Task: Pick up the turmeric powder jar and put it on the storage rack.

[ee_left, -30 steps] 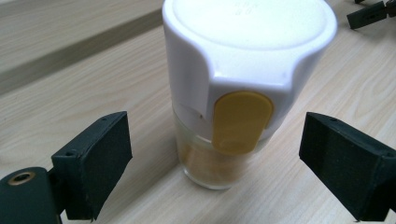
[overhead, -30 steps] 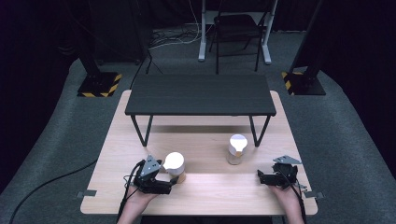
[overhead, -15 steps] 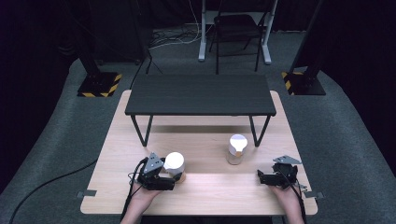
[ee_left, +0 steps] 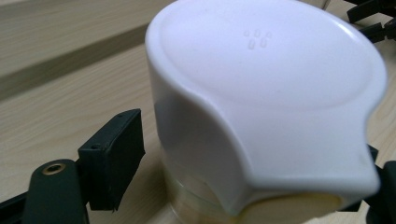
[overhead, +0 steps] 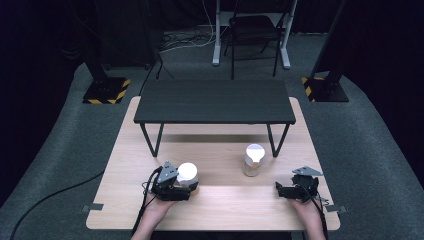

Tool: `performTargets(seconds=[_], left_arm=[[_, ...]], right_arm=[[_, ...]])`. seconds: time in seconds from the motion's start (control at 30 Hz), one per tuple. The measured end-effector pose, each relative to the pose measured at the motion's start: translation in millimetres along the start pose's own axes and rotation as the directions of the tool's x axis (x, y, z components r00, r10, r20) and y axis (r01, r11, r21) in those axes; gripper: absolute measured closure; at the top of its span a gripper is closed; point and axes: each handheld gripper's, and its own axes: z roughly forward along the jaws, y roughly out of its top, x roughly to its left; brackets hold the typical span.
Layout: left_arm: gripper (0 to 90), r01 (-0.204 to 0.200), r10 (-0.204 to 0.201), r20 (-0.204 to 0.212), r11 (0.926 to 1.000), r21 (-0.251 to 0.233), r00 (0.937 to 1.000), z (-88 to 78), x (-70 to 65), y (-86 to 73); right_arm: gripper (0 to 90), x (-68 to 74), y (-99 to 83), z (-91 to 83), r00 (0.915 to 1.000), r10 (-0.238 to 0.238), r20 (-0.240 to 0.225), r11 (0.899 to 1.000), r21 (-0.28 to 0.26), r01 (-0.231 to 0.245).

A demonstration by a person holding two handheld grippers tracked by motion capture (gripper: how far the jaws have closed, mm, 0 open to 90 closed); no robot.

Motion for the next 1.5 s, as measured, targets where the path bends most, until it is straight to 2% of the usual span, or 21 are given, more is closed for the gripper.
performTargets(seconds=[0.17,0.23,0.6,0.9,1.13,1.5], left_arm=[[25.0,-0.007,0.007,0.014,0.9999,-0.009,0.9999,1.7,0.9,-0.5],[28.2,-0.017,0.017,0.006,0.9998,-0.013,0.9998,1.8,-1.9,-0.6],[29.5,-0.003,0.002,-0.010,0.9999,-0.016,0.9999,-0.2,-3.9,0.0],[29.8,-0.011,0.011,-0.021,0.9996,-0.027,0.9997,-5.6,-7.4,3.0],[29.8,-0.009,0.009,-0.003,0.9990,-0.043,1.0000,-15.0,-5.9,13.8],[29.9,-0.022,0.022,-0.003,0.9980,-0.059,0.9998,-29.6,-6.4,32.9]], right_arm=[[0.1,0.0,0.0,0.0,1.0000,0.000,0.000,1.000,0.000,0.000],[0.2,0.0,0.0,0.0,1.0000,0.000,0.000,1.000,0.000,0.000],[0.2,0.0,0.0,0.0,1.0000,0.000,0.000,1.000,0.000,0.000],[0.1,0.0,0.0,0.0,1.0000,0.000,0.000,1.000,0.000,0.000],[0.1,0.0,0.0,0.0,1.0000,0.000,0.000,1.000,0.000,0.000],[0.1,-0.1,0.2,0.2,1.0000,0.000,-0.001,1.000,0.000,0.000]])
